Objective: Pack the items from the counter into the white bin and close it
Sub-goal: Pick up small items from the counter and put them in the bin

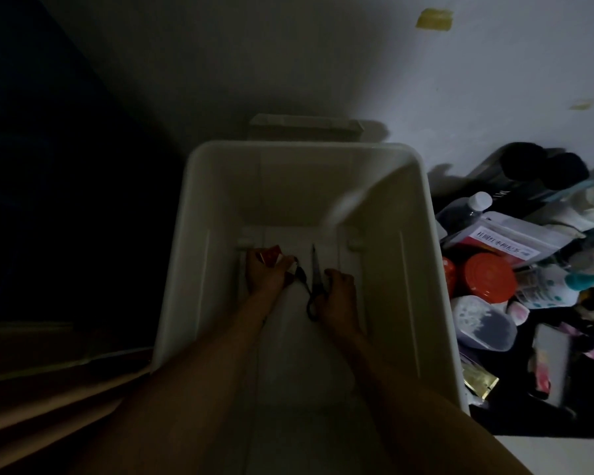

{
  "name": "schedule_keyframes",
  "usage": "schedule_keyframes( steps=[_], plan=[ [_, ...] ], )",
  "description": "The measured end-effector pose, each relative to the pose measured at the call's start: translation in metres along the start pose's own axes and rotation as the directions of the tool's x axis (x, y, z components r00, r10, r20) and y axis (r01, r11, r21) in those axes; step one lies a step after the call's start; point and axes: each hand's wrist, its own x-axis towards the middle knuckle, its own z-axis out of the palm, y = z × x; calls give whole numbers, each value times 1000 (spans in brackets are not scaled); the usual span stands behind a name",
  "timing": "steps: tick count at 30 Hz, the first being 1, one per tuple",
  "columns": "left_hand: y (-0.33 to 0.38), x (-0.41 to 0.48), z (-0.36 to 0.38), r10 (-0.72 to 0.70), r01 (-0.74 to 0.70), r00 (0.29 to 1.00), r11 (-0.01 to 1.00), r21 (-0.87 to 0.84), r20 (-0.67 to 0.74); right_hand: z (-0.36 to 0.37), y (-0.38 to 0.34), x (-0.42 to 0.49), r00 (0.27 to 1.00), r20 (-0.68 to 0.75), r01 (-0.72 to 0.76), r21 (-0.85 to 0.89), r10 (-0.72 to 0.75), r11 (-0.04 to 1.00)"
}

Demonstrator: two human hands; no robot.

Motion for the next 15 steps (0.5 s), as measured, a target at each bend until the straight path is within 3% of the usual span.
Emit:
schedule_keyframes(
  steps=[2, 6, 11, 13, 15],
  plan=[
    [3, 1, 5, -18, 18, 1000, 999, -41, 20, 2, 3, -3, 990, 40, 140, -145, -136, 979],
    [11, -2, 3, 1, -6, 998, 997, -81, -64, 4, 6, -9, 980, 97, 194, -309, -172, 931],
    [23, -9, -2, 66, -91, 981, 987, -131, -182, 0, -4, -13, 989, 114, 123, -297, -93, 947],
    [25, -13, 1, 20, -39, 991, 990, -139, -136, -4, -10, -10, 991, 97, 114, -295, -89, 949],
    [27, -20, 10, -61, 60, 998, 986, -158, 0, -8, -15, -10, 991, 71, 122, -160, -112, 980]
  ],
)
